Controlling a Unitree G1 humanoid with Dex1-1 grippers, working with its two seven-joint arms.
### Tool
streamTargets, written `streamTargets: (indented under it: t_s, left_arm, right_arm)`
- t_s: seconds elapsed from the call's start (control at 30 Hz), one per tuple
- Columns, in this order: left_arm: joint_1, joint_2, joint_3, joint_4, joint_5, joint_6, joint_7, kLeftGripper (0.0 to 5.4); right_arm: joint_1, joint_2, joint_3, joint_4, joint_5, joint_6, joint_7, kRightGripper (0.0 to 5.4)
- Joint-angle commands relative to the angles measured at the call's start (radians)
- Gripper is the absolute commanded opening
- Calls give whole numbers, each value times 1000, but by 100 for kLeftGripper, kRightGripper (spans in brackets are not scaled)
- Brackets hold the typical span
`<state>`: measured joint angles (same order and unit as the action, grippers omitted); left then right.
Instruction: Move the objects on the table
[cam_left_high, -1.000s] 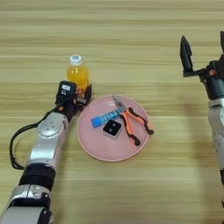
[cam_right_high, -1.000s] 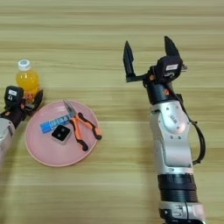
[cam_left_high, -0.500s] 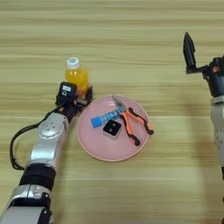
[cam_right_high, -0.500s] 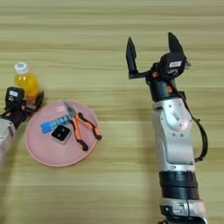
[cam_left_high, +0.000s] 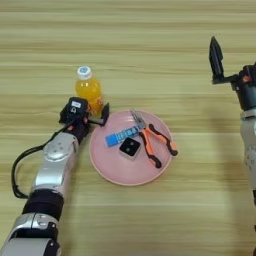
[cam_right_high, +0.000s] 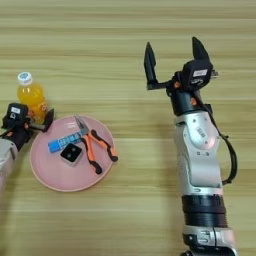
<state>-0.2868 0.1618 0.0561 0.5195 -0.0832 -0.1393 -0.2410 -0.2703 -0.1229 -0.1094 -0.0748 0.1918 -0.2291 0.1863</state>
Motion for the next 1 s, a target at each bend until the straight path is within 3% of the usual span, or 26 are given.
streamTargets:
  t_s: [0.03, 0.47, 1.0]
  left_arm:
    - [12, -4, 7, -63, -7, -60, -5, 537]
    - [50, -27, 15, -144, 4, -166, 15, 537]
    - [30, -29, 90, -236, -11, -343, 99, 537]
  right_arm:
    - [-27, -11, -7, 10, -4, -7, 3, 540]
    - [-27, -15, -12, 19, -12, -32, 2, 540]
    - [-28, -19, -17, 34, -7, -52, 6, 540]
